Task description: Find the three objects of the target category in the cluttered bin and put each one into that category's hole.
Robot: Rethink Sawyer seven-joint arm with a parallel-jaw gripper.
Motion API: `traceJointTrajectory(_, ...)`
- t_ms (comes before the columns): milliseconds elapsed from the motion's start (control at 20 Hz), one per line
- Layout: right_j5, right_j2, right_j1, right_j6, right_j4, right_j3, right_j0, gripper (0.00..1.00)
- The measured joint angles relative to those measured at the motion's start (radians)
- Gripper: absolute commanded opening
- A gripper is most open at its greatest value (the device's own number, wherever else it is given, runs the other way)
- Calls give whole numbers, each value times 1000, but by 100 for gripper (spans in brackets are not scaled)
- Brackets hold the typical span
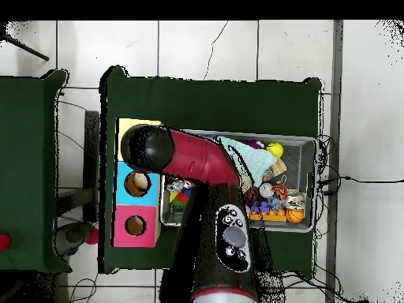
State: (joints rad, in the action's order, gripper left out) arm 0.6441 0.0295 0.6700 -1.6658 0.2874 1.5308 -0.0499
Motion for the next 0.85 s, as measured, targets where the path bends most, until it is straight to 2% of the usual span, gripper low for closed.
traceJointTrajectory(100, 22, 21, 45, 0, -17, -1, -14, 0)
traceJointTrajectory(300, 22, 32, 80, 0, -44, -1, -32, 0)
traceJointTrajectory(400, 13, 38, 98, 0, -82, -1, -48, 0)
traceJointTrajectory(700, -55, 42, 99, 0, -192, -1, -76, 0)
traceJointTrajectory(750, -92, 42, 95, 0, -232, -1, -87, 0)
traceJointTrajectory(850, -119, 42, 92, 0, -257, -1, -95, 0)
